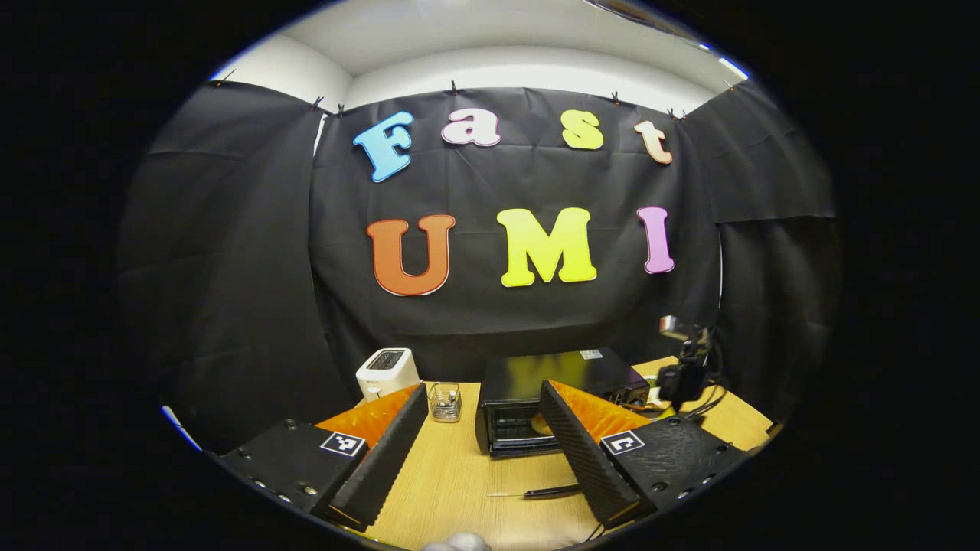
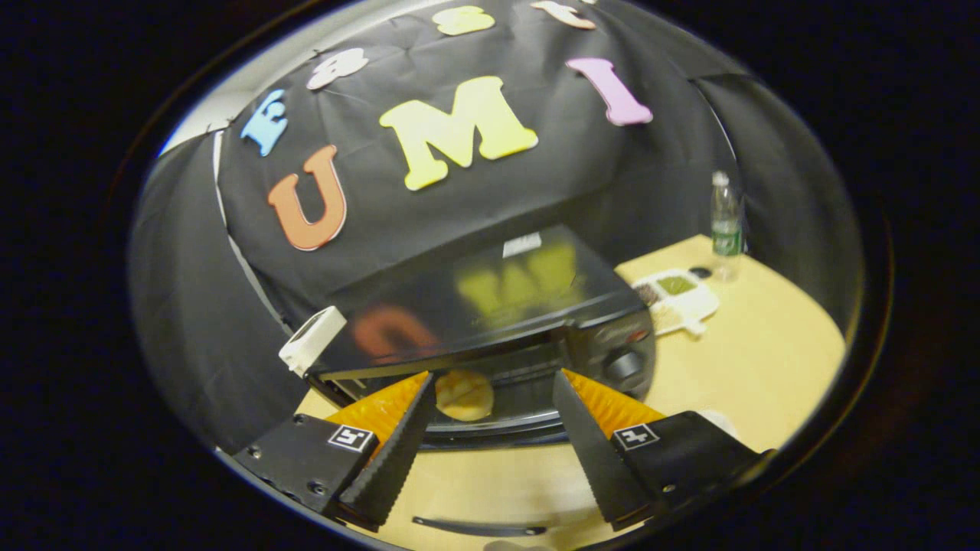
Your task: Open the electric oven with the left hand, put the food in, and close the electric oven.
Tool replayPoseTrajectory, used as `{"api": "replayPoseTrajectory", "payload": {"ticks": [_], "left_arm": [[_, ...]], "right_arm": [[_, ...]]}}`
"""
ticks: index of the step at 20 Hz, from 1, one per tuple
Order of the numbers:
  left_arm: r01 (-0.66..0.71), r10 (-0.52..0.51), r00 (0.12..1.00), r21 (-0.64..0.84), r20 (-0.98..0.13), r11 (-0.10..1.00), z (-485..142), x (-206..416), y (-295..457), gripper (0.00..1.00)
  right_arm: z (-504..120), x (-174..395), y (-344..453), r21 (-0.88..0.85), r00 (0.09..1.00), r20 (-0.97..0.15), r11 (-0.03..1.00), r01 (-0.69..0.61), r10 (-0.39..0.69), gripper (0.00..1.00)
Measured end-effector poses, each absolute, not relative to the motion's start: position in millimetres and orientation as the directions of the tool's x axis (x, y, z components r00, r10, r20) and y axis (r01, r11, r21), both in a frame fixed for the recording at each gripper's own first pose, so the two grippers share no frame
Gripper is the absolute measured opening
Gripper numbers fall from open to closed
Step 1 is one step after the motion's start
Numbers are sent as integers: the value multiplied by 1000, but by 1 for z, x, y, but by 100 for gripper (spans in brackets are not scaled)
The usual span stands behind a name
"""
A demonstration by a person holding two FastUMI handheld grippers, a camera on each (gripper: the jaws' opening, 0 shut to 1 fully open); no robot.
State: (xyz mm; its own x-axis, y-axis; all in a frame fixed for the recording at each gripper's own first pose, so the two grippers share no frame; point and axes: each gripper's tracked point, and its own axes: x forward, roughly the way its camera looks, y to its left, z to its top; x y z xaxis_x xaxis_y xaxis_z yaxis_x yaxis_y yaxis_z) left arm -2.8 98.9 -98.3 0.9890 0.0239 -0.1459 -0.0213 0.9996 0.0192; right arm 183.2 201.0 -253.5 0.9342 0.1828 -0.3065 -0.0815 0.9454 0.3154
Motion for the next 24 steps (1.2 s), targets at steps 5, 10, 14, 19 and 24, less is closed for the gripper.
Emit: {"api": "replayPoseTrajectory", "payload": {"ticks": [5, 10, 14, 19, 24], "left_arm": [[-6, 10, 991, 27, -135, 1000, -108, -4, 83, 96], [30, -26, 986, 25, -164, 999, -129, -9, 54, 96], [43, -37, 974, 23, -222, 999, -167, -14, 35, 96], [58, -58, 928, -11, -368, 998, -256, -22, 9, 96], [70, -78, 859, -34, -506, 997, -345, -34, -17, 96]], "right_arm": [[-143, 125, 120, 115, 986, -141, 990, -77, 93, 96], [-64, 69, 63, 36, 999, -20, 999, -40, 41, 97], [-32, 38, 24, 6, 1000, 29, 1000, 2, -2, 97], [-16, 15, -11, -18, 998, 50, 1000, 24, -23, 97], [-27, 9, -39, -42, 999, 4, 998, 41, -41, 97]]}}
